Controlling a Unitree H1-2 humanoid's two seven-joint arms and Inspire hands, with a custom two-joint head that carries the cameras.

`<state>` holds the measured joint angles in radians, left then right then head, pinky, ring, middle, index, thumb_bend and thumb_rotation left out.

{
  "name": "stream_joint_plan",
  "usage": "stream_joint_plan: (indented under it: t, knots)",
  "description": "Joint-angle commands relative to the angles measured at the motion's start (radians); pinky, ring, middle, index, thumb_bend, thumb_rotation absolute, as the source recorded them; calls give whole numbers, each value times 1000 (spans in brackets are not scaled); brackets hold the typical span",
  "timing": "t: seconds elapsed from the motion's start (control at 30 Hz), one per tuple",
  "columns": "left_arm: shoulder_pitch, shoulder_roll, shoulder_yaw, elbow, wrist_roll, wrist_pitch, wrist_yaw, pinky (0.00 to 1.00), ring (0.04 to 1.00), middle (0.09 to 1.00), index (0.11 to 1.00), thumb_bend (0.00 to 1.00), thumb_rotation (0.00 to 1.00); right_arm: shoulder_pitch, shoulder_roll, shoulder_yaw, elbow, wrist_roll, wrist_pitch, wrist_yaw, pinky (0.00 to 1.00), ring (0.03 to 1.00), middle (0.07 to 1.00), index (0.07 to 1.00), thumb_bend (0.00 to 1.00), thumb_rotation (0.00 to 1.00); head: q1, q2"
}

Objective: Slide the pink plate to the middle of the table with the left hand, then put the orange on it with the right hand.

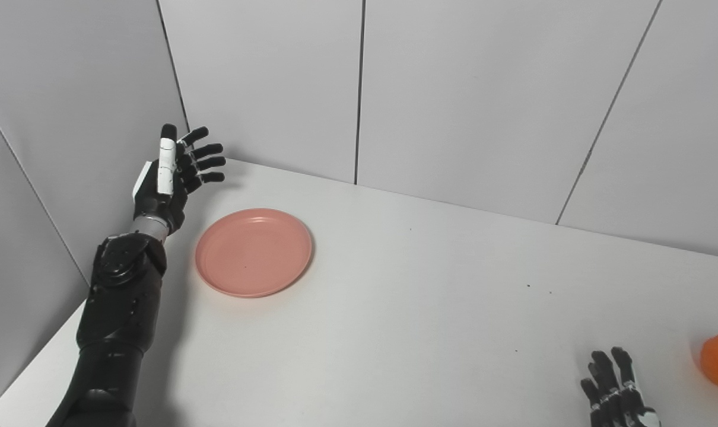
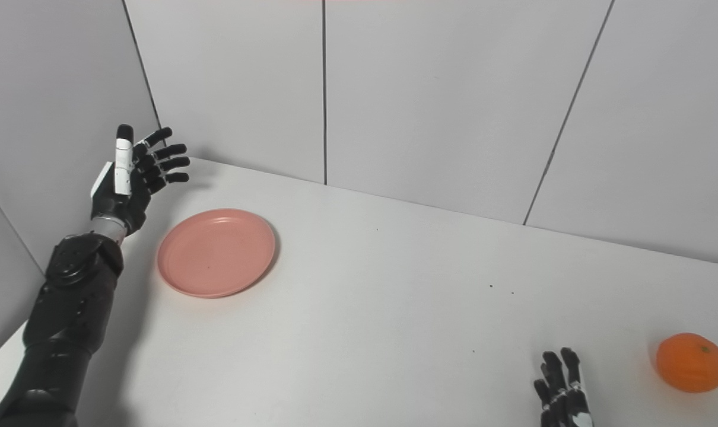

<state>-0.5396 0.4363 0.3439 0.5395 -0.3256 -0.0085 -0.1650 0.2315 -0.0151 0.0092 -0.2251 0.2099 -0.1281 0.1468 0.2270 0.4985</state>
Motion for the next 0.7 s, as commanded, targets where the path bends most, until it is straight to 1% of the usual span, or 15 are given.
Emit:
stream_joint_plan:
  t: [0.0,0.07,0.2,0.3,0.43,0.5,0.6,0.67]
  knots:
    - [-40,36,-1,-14,13,-46,-3,594,685,709,804,1000,973,92,-32,6,5,5,28,18,1000,1000,955,992,831,1000,0,3]
    - [-37,33,1,0,3,-47,-9,607,699,720,807,1000,971,94,-34,4,-1,11,36,20,1000,1000,955,991,832,1000,3,11]
    - [-31,27,4,22,-4,-59,-17,620,689,728,810,1000,979,94,-37,1,-3,10,43,23,1000,1000,958,996,826,1000,5,8]
    - [-31,28,0,47,3,-78,-21,646,704,736,818,990,992,93,-39,-4,-3,16,48,27,1000,1000,954,998,825,1000,8,9]
    - [-27,25,-7,53,10,-75,-16,680,715,735,832,993,1000,94,-42,-8,-7,20,51,34,1000,1000,942,995,826,1000,11,9]
    - [-24,26,-16,56,19,-70,-14,709,740,767,849,1000,1000,95,-46,-8,-9,17,49,36,1000,1000,938,992,843,1000,8,12]
    - [-20,21,-22,70,23,-88,-25,700,737,741,887,1000,991,96,-50,-11,-10,19,48,42,1000,1000,937,990,841,1000,9,14]
    - [-17,15,-21,75,19,-91,-29,690,731,739,899,1000,985,97,-51,-16,-12,24,50,46,1000,998,935,989,841,1000,15,13]
